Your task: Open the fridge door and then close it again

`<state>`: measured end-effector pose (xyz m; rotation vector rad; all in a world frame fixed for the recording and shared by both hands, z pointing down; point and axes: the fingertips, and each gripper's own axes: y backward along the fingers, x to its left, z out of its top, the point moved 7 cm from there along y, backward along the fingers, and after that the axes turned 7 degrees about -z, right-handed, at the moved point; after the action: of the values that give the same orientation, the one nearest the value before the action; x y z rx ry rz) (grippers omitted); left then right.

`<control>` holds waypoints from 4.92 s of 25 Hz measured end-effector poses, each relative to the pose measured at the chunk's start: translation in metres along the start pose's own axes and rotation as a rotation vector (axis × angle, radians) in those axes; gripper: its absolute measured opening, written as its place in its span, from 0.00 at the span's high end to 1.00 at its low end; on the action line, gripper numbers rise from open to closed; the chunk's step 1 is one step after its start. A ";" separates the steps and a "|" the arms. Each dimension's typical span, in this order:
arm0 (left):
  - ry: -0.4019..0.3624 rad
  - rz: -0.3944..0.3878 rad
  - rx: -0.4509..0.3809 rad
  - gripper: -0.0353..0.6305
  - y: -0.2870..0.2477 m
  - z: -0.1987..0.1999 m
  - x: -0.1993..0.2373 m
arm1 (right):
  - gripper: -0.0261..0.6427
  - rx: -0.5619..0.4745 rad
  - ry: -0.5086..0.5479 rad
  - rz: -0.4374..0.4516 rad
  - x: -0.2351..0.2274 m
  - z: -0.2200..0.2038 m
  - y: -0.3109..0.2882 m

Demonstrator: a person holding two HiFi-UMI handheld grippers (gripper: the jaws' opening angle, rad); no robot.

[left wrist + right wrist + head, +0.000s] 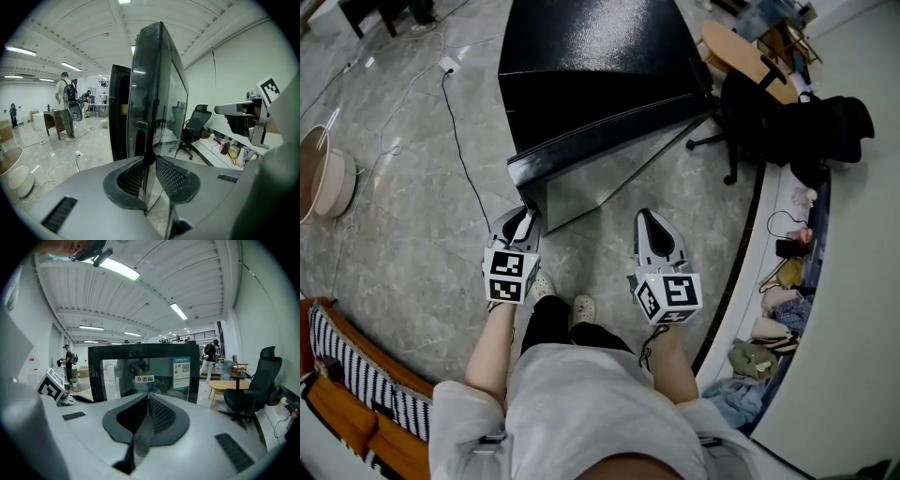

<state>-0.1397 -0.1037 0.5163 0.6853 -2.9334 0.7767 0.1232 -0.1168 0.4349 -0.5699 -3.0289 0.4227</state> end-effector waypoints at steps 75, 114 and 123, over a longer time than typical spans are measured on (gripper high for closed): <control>-0.033 0.101 -0.191 0.92 0.043 0.068 0.004 | 0.92 -0.082 0.013 0.050 0.001 0.035 -0.003; -0.052 0.157 -0.488 0.92 0.139 0.081 -0.140 | 0.92 -0.226 0.045 0.171 -0.046 0.054 0.108; -0.055 0.162 -0.494 0.92 0.141 0.079 -0.158 | 0.92 -0.243 0.047 0.191 -0.054 0.054 0.118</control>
<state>-0.0499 0.0324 0.3596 0.4347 -3.0652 0.0188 0.2108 -0.0445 0.3525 -0.8740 -3.0118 0.0429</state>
